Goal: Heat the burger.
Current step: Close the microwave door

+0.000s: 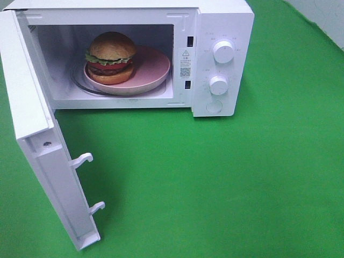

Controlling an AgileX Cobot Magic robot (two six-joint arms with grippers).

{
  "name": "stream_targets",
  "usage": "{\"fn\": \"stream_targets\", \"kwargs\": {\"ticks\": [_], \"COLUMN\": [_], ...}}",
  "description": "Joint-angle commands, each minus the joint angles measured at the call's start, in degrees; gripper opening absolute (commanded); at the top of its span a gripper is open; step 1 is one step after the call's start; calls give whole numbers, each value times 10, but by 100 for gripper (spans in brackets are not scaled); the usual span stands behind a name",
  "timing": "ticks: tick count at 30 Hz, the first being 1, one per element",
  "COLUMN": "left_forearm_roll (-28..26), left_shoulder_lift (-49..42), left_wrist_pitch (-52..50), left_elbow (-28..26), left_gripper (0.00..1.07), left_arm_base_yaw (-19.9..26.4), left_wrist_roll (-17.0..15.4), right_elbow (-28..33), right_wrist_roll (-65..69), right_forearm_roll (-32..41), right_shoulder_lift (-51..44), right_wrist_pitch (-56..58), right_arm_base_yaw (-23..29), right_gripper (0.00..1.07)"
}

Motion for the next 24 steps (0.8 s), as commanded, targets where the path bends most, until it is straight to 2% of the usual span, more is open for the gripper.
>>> {"fn": "stream_targets", "kwargs": {"ticks": [1,6,10,24], "left_forearm_roll": [-1,-1,-1,-1], "left_shoulder_lift": [-2,-2,-2,-2], "left_wrist_pitch": [-6,-6,-6,-6], "left_elbow": [2,2,2,2], "left_gripper": [100,100,100,100], "left_arm_base_yaw": [2,2,2,2], "left_wrist_roll": [1,1,1,1], "right_elbow": [40,111,135,133], "right_wrist_roll": [3,4,11,13], "right_forearm_roll": [6,6,6,3], "right_shoulder_lift": [-68,-162,-197,-384], "right_wrist_pitch": [-6,-30,-25,-26], "right_arm_base_yaw": [-49,-99,-106,-109], "right_gripper": [76,76,76,76]}}
